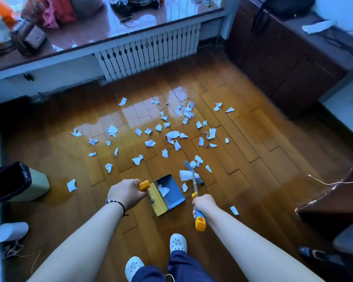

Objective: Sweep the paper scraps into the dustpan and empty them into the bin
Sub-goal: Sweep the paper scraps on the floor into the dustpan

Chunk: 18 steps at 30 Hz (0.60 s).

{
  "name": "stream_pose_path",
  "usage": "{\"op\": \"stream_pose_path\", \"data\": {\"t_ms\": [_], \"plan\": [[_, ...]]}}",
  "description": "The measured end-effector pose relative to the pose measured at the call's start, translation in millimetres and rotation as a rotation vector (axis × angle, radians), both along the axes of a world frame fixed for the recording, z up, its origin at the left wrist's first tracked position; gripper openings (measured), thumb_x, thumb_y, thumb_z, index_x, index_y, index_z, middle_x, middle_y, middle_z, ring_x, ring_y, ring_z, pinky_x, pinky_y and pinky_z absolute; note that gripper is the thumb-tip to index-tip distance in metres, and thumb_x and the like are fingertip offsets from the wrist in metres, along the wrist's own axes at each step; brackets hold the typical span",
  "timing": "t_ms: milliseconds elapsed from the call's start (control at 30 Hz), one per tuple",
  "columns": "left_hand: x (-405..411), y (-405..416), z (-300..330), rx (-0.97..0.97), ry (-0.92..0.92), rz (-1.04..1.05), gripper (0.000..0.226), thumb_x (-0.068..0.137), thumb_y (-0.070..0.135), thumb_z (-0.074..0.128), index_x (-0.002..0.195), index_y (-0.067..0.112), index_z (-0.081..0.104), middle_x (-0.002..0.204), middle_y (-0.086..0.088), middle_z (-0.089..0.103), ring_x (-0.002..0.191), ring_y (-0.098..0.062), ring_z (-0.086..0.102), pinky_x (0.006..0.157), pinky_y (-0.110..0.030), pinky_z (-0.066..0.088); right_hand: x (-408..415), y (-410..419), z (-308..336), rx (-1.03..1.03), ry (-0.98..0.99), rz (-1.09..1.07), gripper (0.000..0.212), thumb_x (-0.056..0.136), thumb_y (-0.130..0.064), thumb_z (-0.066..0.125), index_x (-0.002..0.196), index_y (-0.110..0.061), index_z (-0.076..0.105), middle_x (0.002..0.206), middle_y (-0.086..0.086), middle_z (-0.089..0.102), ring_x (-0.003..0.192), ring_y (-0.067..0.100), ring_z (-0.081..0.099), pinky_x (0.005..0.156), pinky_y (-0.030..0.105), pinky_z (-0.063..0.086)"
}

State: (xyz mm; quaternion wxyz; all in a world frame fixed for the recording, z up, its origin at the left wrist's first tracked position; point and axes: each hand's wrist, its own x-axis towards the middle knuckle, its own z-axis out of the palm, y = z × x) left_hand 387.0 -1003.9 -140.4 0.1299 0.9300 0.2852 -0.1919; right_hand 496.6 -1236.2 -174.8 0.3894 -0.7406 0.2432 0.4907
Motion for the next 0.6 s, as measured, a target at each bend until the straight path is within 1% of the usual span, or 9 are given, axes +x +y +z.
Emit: {"op": "stream_pose_path", "data": {"t_ms": [67,100,167,200,300,400,500,600], "plan": [[7.6,-9.8,-3.7,-0.007,-0.002,-0.007,0.036,0.089,0.065,0.055,0.079,0.030,0.057,0.074,0.011,0.061,0.068,-0.009,0.061,0.056,-0.023,0.051,8.0,-9.6,-6.4,-0.035,0.001,-0.011,0.013,0.100,-0.003,0.041,0.102,-0.001,0.054,0.068,0.007,0.048,0.050,0.015,0.046,0.041,0.022,0.041],[10.5,-14.1,-4.8,-0.011,-0.006,-0.008,0.035,0.089,0.064,0.055,0.080,0.031,0.057,0.074,0.011,0.061,0.068,-0.009,0.061,0.055,-0.023,0.049,11.3,-13.1,-9.1,-0.046,0.013,-0.055,0.016,0.100,-0.004,0.041,0.107,0.000,0.055,0.066,0.008,0.049,0.049,0.016,0.047,0.039,0.022,0.042],[14.6,-21.8,-6.1,-0.017,-0.007,-0.007,0.034,0.089,0.063,0.055,0.080,0.031,0.057,0.074,0.011,0.060,0.067,-0.008,0.060,0.053,-0.021,0.046,14.5,-20.0,-17.3,-0.058,0.010,-0.102,0.020,0.099,-0.003,0.042,0.112,-0.001,0.057,0.066,0.008,0.049,0.049,0.016,0.048,0.042,0.024,0.042],[16.8,-25.8,-7.2,-0.020,-0.008,-0.010,0.033,0.089,0.063,0.055,0.080,0.031,0.057,0.074,0.011,0.060,0.067,-0.008,0.059,0.053,-0.021,0.046,14.8,-22.6,-20.7,-0.064,0.003,-0.102,0.018,0.098,-0.003,0.043,0.110,-0.001,0.056,0.066,0.007,0.049,0.049,0.016,0.047,0.042,0.024,0.041],[21.8,-35.9,-8.2,-0.021,-0.015,-0.021,0.032,0.090,0.062,0.055,0.085,0.031,0.059,0.076,0.012,0.060,0.067,-0.008,0.059,0.052,-0.019,0.043,17.6,-27.7,-29.8,-0.058,0.026,-0.172,0.026,0.096,0.000,0.044,0.117,-0.001,0.057,0.066,0.011,0.050,0.045,0.019,0.048,0.039,0.023,0.041],[26.9,-43.1,-6.6,-0.018,-0.007,-0.032,0.031,0.091,0.061,0.055,0.087,0.030,0.059,0.078,0.012,0.061,0.067,-0.008,0.059,0.049,-0.017,0.038,19.8,-26.9,-36.0,-0.054,0.047,-0.221,0.023,0.097,-0.001,0.044,0.116,-0.002,0.057,0.065,0.012,0.051,0.045,0.020,0.048,0.038,0.021,0.042],[30.3,-47.3,-5.8,-0.018,0.008,-0.024,0.031,0.091,0.061,0.055,0.087,0.030,0.060,0.076,0.012,0.060,0.066,-0.007,0.059,0.049,-0.017,0.038,16.3,-22.7,-37.9,-0.082,0.063,-0.188,0.022,0.097,-0.003,0.044,0.115,0.000,0.057,0.068,0.013,0.053,0.045,0.020,0.050,0.037,0.020,0.044],[34.3,-47.2,-7.0,-0.016,-0.002,-0.022,0.032,0.092,0.061,0.054,0.089,0.030,0.061,0.077,0.013,0.060,0.065,-0.007,0.058,0.048,-0.017,0.036,8.8,-18.3,-36.5,-0.071,0.099,-0.075,0.026,0.095,-0.004,0.048,0.119,0.001,0.056,0.069,0.014,0.055,0.047,0.021,0.052,0.044,0.026,0.047]]}}
